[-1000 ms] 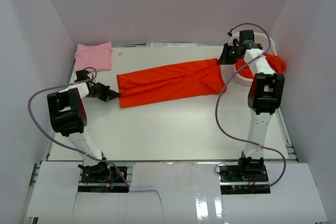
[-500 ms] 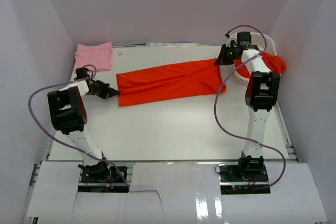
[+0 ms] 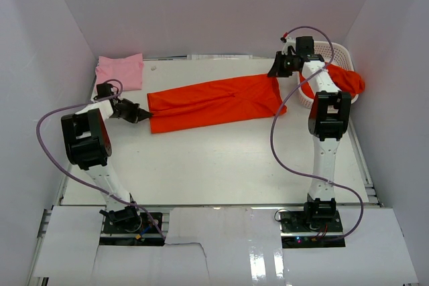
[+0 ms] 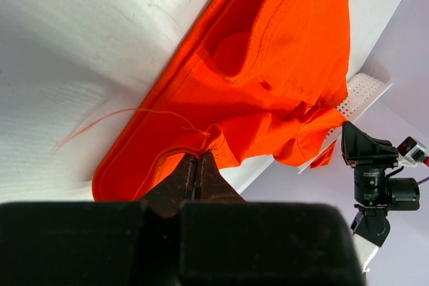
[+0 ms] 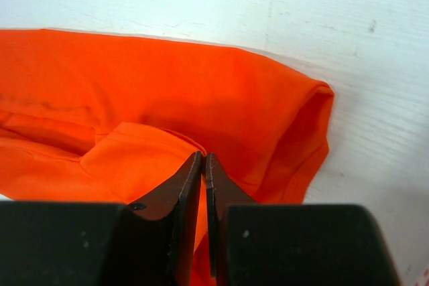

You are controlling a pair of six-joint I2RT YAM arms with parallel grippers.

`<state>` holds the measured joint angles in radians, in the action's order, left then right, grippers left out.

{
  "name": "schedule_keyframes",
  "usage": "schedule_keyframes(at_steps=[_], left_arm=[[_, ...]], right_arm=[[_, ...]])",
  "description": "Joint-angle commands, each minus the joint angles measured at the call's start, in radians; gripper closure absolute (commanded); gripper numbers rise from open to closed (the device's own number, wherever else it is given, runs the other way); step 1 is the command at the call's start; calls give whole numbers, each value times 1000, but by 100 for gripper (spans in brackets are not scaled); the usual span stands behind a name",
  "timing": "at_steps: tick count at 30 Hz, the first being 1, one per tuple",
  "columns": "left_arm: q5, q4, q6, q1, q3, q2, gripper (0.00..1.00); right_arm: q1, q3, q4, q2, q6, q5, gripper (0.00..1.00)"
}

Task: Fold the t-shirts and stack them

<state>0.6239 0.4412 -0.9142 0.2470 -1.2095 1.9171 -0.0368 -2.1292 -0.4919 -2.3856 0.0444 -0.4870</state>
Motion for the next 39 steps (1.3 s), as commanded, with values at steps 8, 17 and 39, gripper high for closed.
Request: schedule_keyframes(at_steps=[8, 17, 39], left_arm=[[-30, -7, 11, -12, -50, 25, 100], [-33, -6, 11, -11, -59, 34, 100], [-29, -70, -77, -12, -38, -13, 73]], right_arm=[[-12, -5, 101, -52, 8, -25, 87], [-11, 5, 130, -72, 8, -1, 86], [-11, 98, 176, -43, -12, -2, 87]])
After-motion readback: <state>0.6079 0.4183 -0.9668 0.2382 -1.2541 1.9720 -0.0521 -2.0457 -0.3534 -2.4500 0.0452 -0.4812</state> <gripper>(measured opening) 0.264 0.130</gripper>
